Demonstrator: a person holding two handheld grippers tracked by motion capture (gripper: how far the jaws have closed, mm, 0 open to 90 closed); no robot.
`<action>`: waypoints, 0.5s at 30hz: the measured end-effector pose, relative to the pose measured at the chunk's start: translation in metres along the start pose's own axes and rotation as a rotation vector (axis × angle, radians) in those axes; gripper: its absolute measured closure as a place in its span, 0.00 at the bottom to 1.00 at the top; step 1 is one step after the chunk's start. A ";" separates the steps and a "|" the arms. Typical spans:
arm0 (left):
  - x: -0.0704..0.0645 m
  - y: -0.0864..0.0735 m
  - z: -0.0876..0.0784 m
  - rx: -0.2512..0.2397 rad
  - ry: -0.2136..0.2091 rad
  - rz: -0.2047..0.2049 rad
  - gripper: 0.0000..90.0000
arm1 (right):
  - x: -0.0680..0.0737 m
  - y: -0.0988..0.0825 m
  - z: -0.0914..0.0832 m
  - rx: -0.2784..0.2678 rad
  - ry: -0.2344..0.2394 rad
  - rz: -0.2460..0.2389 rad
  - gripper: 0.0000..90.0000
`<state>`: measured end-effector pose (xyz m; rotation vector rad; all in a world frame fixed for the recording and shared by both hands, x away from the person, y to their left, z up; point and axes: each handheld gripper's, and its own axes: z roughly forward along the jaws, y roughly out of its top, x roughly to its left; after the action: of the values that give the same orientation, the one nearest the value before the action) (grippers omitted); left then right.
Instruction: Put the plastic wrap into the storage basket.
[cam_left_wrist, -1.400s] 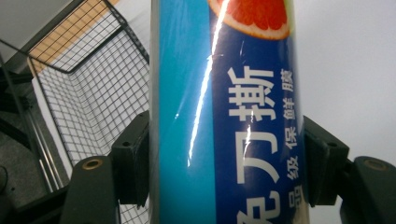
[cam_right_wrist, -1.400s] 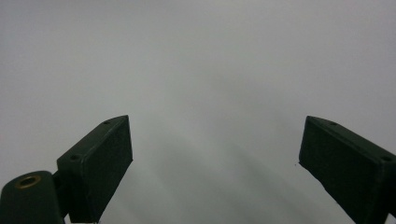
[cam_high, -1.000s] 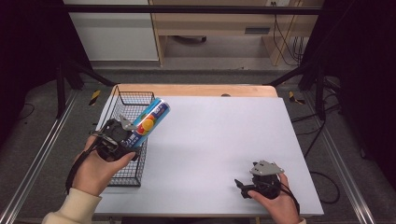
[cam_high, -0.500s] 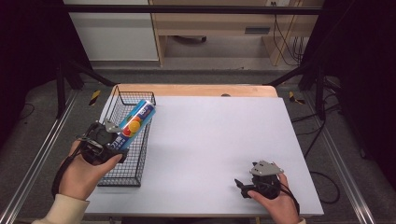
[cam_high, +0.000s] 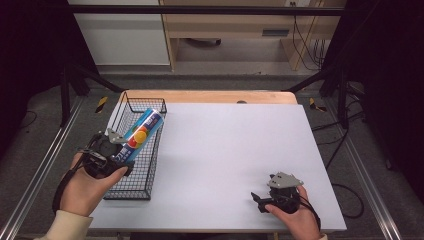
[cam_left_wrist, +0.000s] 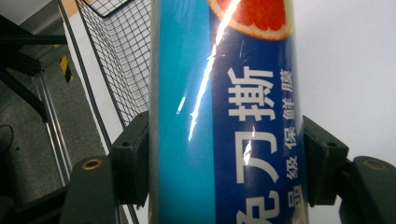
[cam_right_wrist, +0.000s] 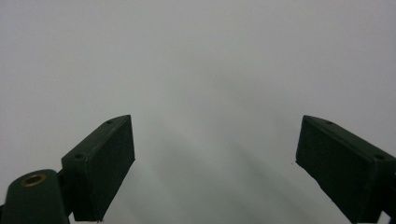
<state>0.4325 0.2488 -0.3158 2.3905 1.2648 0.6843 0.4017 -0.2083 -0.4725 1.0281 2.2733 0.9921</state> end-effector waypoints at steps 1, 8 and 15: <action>0.000 -0.001 0.000 -0.002 0.000 -0.001 0.36 | 0.000 0.000 0.000 -0.001 0.000 -0.002 0.13; 0.002 -0.004 -0.001 0.003 0.004 -0.005 0.36 | 0.000 0.000 0.000 -0.004 -0.004 -0.001 0.13; 0.003 -0.006 0.000 0.004 0.003 -0.014 0.36 | 0.000 0.000 0.000 -0.003 -0.002 -0.002 0.14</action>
<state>0.4296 0.2549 -0.3177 2.3827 1.2842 0.6819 0.4016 -0.2084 -0.4727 1.0255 2.2705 0.9926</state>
